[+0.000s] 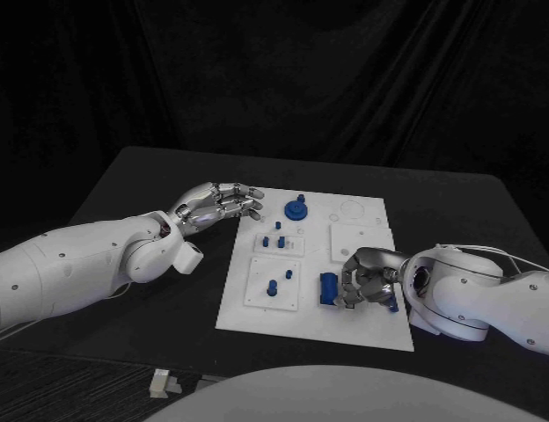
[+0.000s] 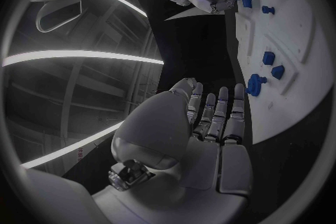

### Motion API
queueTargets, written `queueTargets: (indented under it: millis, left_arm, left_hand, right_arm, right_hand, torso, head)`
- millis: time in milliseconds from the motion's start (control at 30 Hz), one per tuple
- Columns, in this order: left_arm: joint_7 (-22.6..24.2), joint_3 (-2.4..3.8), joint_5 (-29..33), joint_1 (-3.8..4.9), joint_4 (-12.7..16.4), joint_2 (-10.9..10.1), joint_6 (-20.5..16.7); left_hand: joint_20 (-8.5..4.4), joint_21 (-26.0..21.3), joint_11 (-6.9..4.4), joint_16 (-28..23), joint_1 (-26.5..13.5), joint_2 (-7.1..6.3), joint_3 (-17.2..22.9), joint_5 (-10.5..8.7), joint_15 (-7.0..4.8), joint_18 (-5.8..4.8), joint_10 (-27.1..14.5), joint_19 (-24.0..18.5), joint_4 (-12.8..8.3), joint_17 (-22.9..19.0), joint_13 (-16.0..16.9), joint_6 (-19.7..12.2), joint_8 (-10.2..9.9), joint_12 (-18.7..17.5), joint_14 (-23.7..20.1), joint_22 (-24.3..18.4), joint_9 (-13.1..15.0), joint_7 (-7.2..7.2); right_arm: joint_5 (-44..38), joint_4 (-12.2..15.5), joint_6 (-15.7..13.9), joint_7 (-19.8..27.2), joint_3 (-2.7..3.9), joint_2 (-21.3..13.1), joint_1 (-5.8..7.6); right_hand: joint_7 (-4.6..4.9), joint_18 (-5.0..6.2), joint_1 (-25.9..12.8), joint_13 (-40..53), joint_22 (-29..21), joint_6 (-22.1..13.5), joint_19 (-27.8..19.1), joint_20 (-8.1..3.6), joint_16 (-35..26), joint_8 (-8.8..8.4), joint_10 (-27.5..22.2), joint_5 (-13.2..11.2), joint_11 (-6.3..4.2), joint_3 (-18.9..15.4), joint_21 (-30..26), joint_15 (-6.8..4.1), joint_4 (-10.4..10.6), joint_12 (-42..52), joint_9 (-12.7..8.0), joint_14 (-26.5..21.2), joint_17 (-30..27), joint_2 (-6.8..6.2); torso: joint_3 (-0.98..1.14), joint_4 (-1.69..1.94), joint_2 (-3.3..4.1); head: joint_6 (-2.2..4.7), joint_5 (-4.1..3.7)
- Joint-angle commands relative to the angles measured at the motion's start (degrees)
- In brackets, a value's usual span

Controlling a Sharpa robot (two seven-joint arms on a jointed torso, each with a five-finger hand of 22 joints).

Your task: Assemble the parts on the task board

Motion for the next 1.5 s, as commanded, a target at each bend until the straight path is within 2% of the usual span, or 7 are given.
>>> queueTargets:
  millis: [33,533,700,900,1000,1133,1500]
  left_arm:
    - [0.5,0.06,0.16,-0.08,0.13,0.12,0.72]
    - [0.37,0.06,0.16,-0.1,0.17,0.0,0.81]
    - [0.39,0.06,0.16,-0.1,0.13,-0.08,0.69]
    - [0.47,0.06,0.16,-0.1,-0.03,-0.03,0.3]
    - [0.47,0.06,0.16,-0.1,-0.15,0.1,0.12]
    - [0.55,0.06,0.16,-0.1,-0.24,0.19,0.06]
    - [0.41,0.06,0.16,-0.1,-0.56,0.22,-0.05]
  left_hand:
    - [0.24,0.36,0.38,-0.28,-0.25,0.44,0.33,0.25,0.3,0.49,-0.11,0.02,-0.09,0.05,-0.05,0.1,-0.33,-0.34,0.05,0.0,-0.05,0.48]
    - [0.26,0.36,0.45,-0.28,-0.34,0.42,0.49,0.25,0.34,0.46,-0.07,0.01,-0.15,0.06,-0.07,0.11,-0.33,-0.35,0.06,0.01,-0.08,0.51]
    - [0.27,0.37,0.5,-0.26,-0.39,0.45,0.67,0.27,0.4,0.43,-0.03,0.01,-0.21,0.07,-0.09,0.12,-0.34,-0.36,0.11,0.03,-0.1,0.52]
    - [0.26,0.45,0.57,-0.25,-0.46,0.42,0.87,0.28,0.37,0.45,0.11,0.12,-0.31,0.08,-0.1,0.24,-0.29,-0.33,0.15,0.08,-0.11,0.56]
    - [0.26,0.5,0.59,-0.24,-0.53,0.37,0.97,0.27,0.35,0.47,0.19,0.2,-0.35,0.08,-0.11,0.28,-0.27,-0.31,0.17,0.12,-0.11,0.59]
    - [0.25,0.53,0.6,-0.23,-0.58,0.33,1.04,0.27,0.34,0.48,0.25,0.26,-0.39,0.09,-0.12,0.32,-0.25,-0.3,0.18,0.15,-0.12,0.62]
    - [0.25,0.54,0.61,-0.24,-0.61,0.32,1.1,0.28,0.32,0.48,0.28,0.27,-0.42,0.08,-0.12,0.35,-0.24,-0.3,0.17,0.16,-0.12,0.64]
  right_arm:
    - [-0.6,-0.15,-0.22,-1.09,0.05,0.0,-0.13]
    - [-0.6,0.11,-2.53,-0.24,0.05,-1.07,-0.17]
    - [-0.6,2.01,-6.1,0.17,0.1,-4.14,0.17]
    - [-0.26,3.66,-5.98,-0.64,0.1,-8.6,2.97]
    - [1.3,4.08,-6.23,-0.47,0.08,-10.5,3.85]
    - [5.53,4.23,-5.84,0.5,0.05,-12.38,4.37]
    - [13.31,2.72,-0.87,9.52,-0.1,-15.33,4.65]
  right_hand:
    - [-0.03,-0.15,-0.41,15.09,5.11,0.83,2.44,-0.24,0.22,0.87,5.95,-5.36,-0.16,0.24,-0.08,-0.34,-0.26,0.15,2.17,4.69,7.59,-0.73]
    - [-0.29,-0.16,-7.36,15.09,5.17,-2.84,2.48,-0.38,0.34,-2.27,5.95,-17.89,-0.38,-3.25,0.03,-0.51,5.09,0.15,1.47,4.73,7.84,-4.15]
    - [0.23,-0.45,-14.03,15.09,5.59,-2.89,2.84,-0.29,0.99,-12.4,5.95,-17.9,0.02,-4.32,2.3,-0.21,8.12,0.15,-6.83,5.06,9.66,-1.72]
    - [3.25,-0.55,-16.91,15.09,5.51,3.25,2.01,1.33,1.07,-33.93,5.95,-7.6,2.62,-5.44,2.38,1.99,6.91,0.15,-29.68,4.99,9.85,4.25]
    - [5.43,2.25,-14.91,11.06,0.34,3.39,-7.13,3.81,-4.65,-40.47,1.77,-5.5,4.94,-6.37,-25.01,4.31,8.07,-3.91,-37.89,-0.78,-4.11,3.24]
    - [5.69,2.18,-15.47,-17.71,-8.82,-0.42,-23.08,8.07,-32.09,-45.93,-36.71,-4.54,7.54,-8.24,-30.92,8.25,8.07,-39.15,-45.67,-28.19,-41.38,1.79]
    - [1.78,2.82,-9.32,-29.63,-36.09,-4.85,-29.62,13.69,-33.03,-46.64,-56.23,-4.13,13.37,-8.82,-30.79,14.1,3.58,-36.32,-56.85,-49.08,-35.8,-0.26]
  torso:
    - [-0.02,0.0,-0.01]
    - [-0.03,-0.01,-0.09]
    - [-0.04,0.1,-0.13]
    - [-0.14,-0.03,-0.13]
    - [-0.21,0.04,-0.13]
    - [-0.15,-0.02,-0.09]
    - [-0.05,-0.02,-0.06]
  head:
    - [0.0,-0.07]
    - [0.0,-0.24]
    - [0.0,-0.27]
    - [0.0,-0.24]
    - [0.0,-0.57]
    - [0.0,-0.45]
    - [0.0,-0.33]
